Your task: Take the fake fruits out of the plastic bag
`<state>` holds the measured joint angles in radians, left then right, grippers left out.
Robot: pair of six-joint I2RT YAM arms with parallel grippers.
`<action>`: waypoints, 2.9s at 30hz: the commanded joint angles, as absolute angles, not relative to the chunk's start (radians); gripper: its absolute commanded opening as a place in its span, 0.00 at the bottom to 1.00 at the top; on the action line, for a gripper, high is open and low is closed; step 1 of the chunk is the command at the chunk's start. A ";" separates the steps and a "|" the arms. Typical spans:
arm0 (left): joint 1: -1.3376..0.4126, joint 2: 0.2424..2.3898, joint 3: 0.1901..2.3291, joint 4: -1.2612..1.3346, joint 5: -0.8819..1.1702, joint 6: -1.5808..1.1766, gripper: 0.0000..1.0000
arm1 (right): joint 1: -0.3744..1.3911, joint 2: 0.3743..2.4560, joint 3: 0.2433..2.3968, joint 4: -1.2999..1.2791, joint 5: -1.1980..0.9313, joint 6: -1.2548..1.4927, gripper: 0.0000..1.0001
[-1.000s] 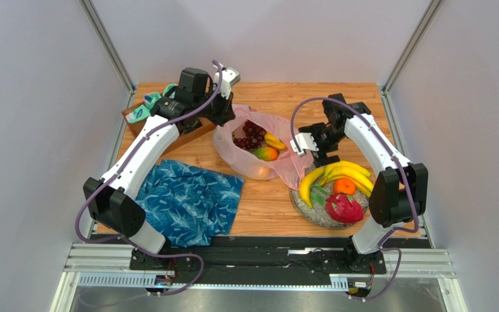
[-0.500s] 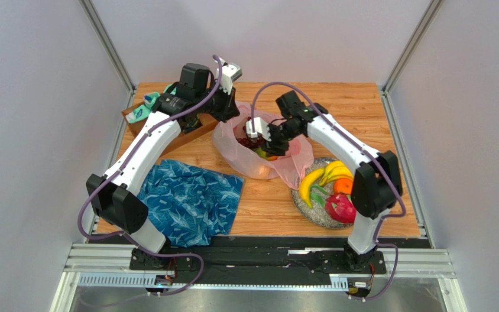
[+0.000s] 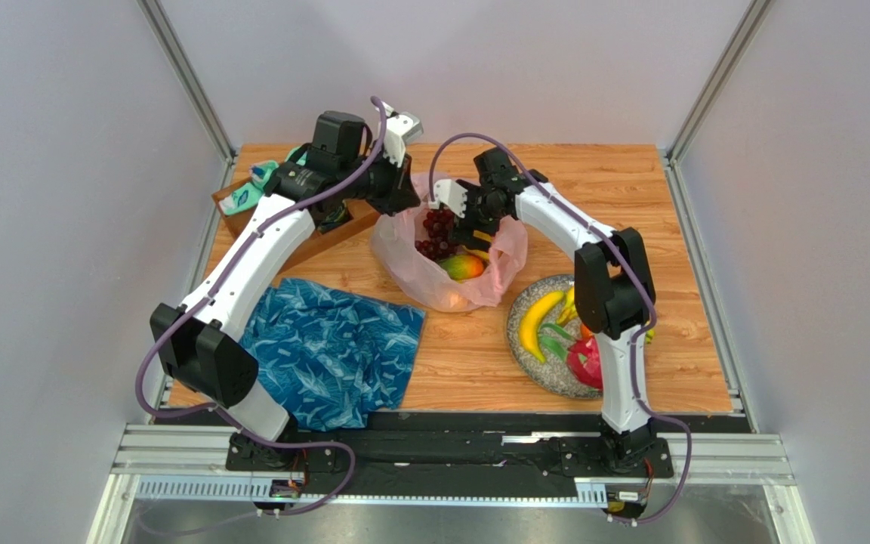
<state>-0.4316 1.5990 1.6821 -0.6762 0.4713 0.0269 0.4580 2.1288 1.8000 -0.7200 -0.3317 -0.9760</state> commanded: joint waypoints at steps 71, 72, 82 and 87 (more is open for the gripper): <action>-0.411 1.545 1.589 -0.637 0.504 -0.055 0.00 | 0.416 1.395 1.320 -0.816 -0.603 -0.715 0.88; -0.411 1.539 1.571 -0.640 0.511 -0.057 0.00 | 0.416 1.423 1.339 -0.766 -0.598 -0.672 0.85; -0.413 1.457 1.433 -0.637 0.537 -0.095 0.00 | 0.503 1.802 1.482 -0.562 -0.384 -0.592 0.46; -0.411 1.456 1.433 -0.640 0.520 -0.092 0.00 | 0.583 1.764 1.347 -0.600 -0.305 -0.629 0.45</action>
